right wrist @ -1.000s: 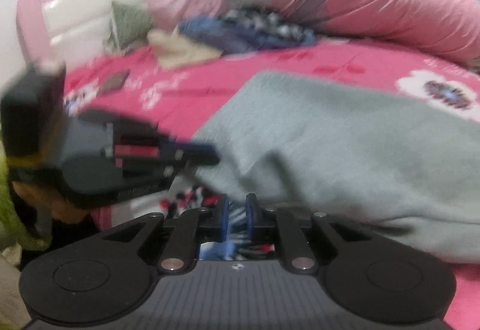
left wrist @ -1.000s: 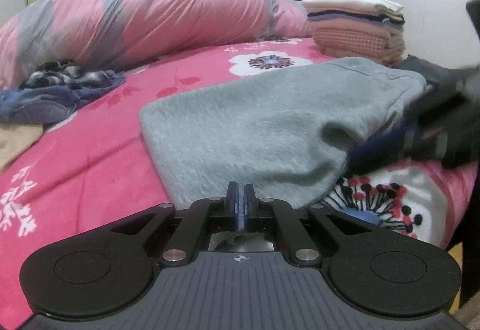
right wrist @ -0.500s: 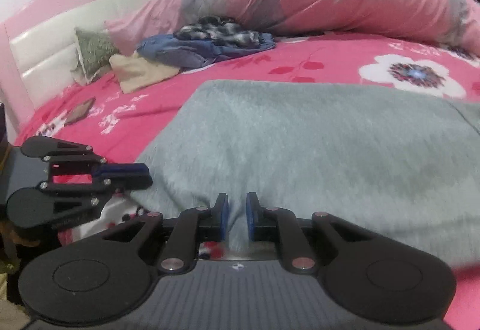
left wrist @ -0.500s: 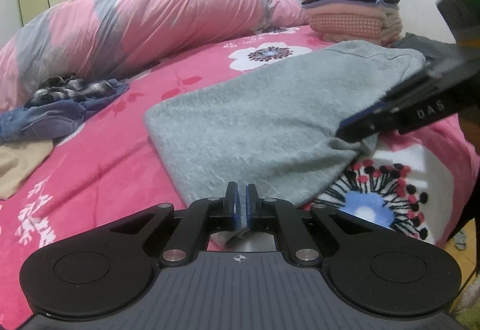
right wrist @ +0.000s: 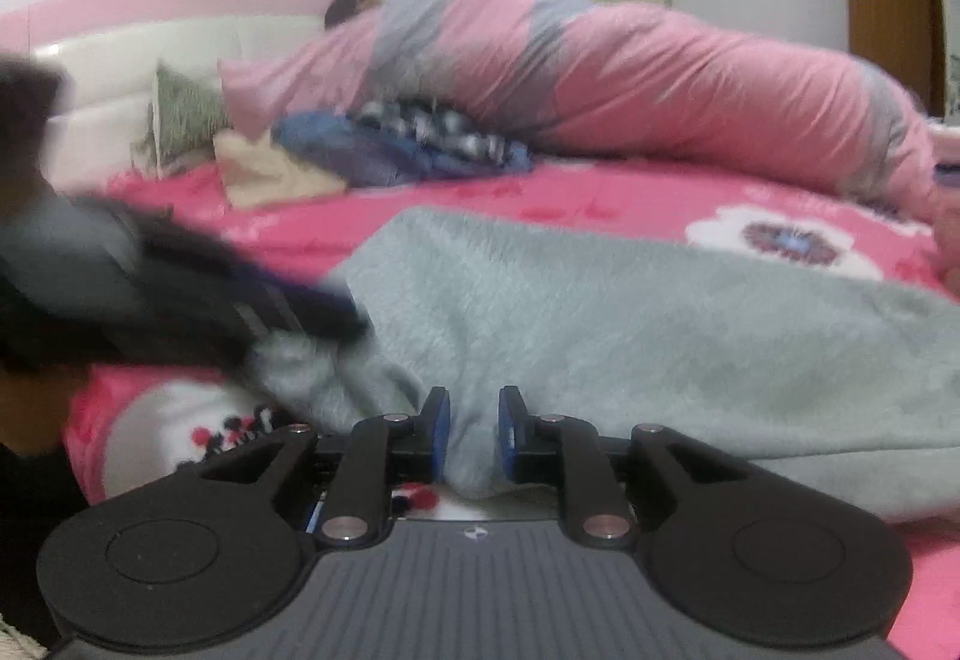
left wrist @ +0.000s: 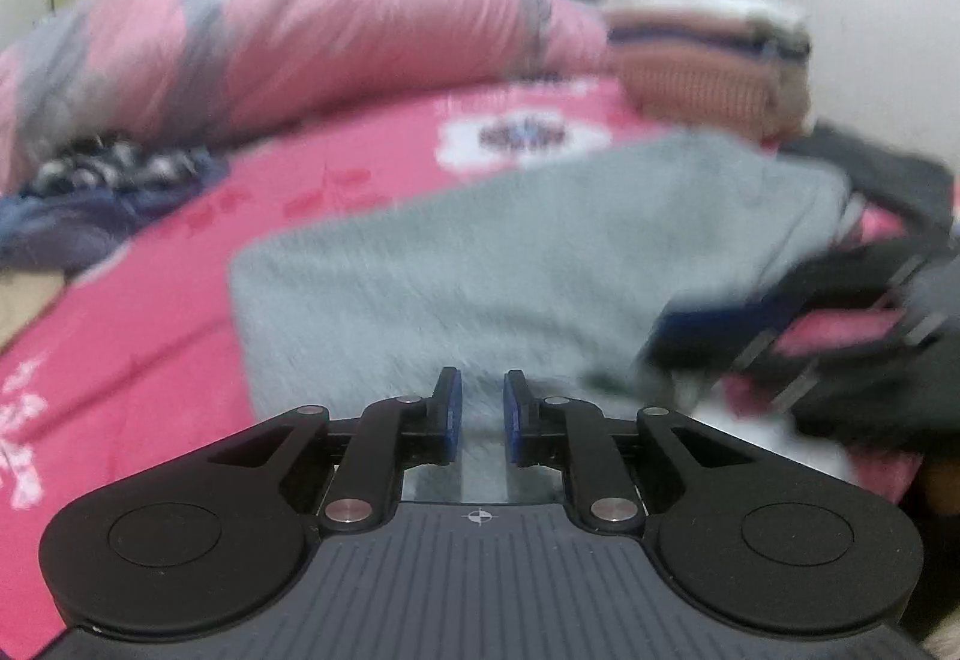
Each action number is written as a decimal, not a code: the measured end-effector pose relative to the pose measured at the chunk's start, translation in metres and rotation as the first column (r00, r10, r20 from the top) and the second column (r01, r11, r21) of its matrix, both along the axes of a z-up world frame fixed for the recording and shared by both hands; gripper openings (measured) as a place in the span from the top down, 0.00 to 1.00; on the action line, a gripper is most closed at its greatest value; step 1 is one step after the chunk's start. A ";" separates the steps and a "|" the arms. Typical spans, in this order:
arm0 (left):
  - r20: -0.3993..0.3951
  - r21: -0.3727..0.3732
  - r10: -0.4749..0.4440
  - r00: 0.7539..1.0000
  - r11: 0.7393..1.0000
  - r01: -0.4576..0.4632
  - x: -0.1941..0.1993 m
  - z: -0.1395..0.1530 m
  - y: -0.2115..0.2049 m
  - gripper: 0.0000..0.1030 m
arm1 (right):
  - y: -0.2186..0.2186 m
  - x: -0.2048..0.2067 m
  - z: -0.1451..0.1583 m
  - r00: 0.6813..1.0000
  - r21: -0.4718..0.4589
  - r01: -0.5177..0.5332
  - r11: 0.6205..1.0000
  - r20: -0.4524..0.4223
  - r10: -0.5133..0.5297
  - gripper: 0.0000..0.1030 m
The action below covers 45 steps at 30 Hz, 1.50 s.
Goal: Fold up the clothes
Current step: 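Open both grippers and release the grey fleece edge, then move both open grippers back over the folded grey fleece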
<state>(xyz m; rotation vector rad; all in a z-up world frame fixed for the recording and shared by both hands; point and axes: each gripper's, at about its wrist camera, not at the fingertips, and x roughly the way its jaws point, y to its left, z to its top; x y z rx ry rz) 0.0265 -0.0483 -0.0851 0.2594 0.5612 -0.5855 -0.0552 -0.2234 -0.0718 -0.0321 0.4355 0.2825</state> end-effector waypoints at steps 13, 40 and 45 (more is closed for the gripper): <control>-0.036 -0.054 0.051 0.998 0.997 -0.053 -0.002 -0.004 0.012 0.84 | -0.151 0.001 -0.007 0.858 0.066 0.511 0.857 -0.093 -0.504 0.75; -0.170 -0.217 0.230 0.958 0.940 -0.264 -0.019 0.005 0.081 0.18 | -0.012 -0.006 0.053 0.981 -0.003 0.184 0.983 0.055 -0.184 0.00; -0.182 -0.210 0.261 0.948 0.932 -0.296 -0.022 0.005 0.084 0.05 | -0.001 -0.003 0.055 0.984 0.004 0.174 0.985 0.044 -0.174 0.00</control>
